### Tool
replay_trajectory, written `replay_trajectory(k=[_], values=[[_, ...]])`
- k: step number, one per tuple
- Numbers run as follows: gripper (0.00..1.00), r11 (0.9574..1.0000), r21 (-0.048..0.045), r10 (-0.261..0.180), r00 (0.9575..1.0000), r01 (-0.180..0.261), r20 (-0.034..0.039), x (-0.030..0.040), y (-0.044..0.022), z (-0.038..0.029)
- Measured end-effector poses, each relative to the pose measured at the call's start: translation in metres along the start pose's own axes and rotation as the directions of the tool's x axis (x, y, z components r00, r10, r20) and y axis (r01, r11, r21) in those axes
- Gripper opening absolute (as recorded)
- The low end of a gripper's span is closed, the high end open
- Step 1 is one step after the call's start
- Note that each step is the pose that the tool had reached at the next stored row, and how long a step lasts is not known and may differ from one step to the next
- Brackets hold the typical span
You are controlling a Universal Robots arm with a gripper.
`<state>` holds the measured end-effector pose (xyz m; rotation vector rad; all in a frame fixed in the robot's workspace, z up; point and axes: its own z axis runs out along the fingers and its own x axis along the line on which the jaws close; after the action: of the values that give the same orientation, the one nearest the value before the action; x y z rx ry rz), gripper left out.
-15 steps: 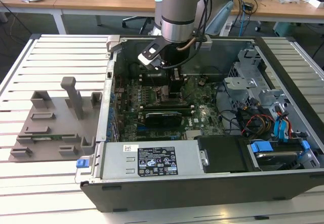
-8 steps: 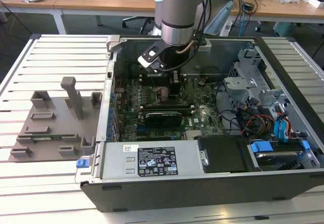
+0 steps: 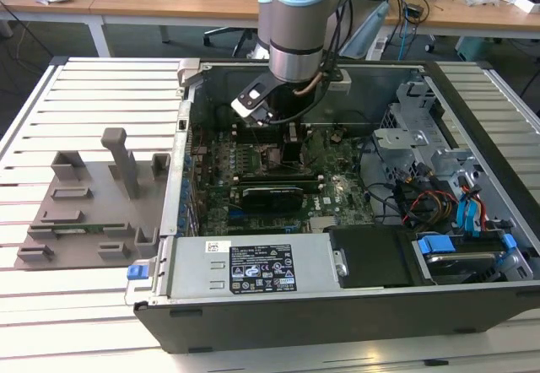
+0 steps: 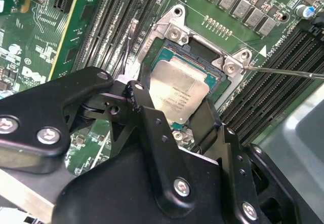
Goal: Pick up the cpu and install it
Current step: 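Place the cpu into insertion slot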
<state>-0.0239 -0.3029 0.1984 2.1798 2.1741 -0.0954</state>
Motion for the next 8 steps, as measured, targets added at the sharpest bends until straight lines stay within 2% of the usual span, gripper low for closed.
replay_trajectory(k=[8], values=[[0.55, 1.0000, -0.0006, -0.006, 1.0000, 0.006, -0.0001, 0.0002, -0.0004, 0.0014]])
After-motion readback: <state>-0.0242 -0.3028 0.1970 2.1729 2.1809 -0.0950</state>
